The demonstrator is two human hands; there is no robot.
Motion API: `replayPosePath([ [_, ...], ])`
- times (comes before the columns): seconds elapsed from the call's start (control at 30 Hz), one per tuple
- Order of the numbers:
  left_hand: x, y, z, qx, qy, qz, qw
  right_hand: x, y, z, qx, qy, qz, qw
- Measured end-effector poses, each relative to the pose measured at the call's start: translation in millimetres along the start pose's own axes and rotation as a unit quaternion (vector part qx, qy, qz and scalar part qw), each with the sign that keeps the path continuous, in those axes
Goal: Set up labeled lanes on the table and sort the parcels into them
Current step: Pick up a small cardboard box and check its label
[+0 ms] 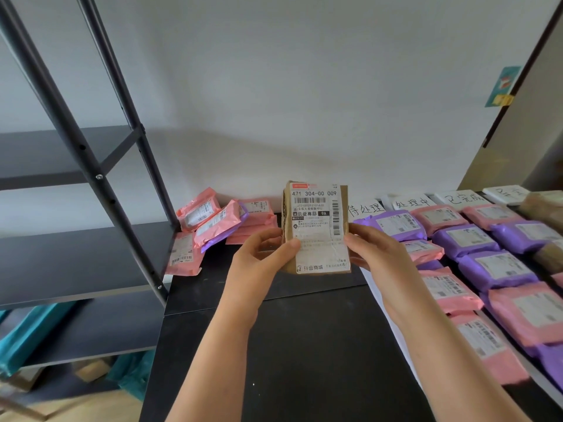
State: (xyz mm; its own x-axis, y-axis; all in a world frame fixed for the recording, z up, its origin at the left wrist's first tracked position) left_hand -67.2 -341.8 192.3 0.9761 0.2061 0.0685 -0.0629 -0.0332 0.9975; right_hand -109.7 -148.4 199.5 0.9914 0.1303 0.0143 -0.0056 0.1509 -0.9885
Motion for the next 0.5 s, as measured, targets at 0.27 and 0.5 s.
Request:
replayPosePath([
  [0.27,9.6,4.9,-15.8,-0.177,0.036,-0.109,0.977,-4.7,23.0,-4.9,-0.097,0.015,-0.055,0.994],
  [0.5,4.8,-0.3,-12.8,-0.172,0.049,-0.121,0.976,-4.7,33.9,-7.8,-0.139,-0.009,-0.093,0.986],
])
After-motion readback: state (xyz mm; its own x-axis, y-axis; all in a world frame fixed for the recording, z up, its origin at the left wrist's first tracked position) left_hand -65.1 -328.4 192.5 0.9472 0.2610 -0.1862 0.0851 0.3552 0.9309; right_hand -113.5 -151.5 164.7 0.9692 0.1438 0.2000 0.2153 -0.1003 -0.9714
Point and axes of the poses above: each hand's wrist, its own x-axis away from the middle knuckle, its own z-axis out of the back of the hand, y = z × x, the point moved 3 cm from there along -x, towards the middle knuckle, and after that the axes turned 2 degrees about -y, right-handed, at the moved point
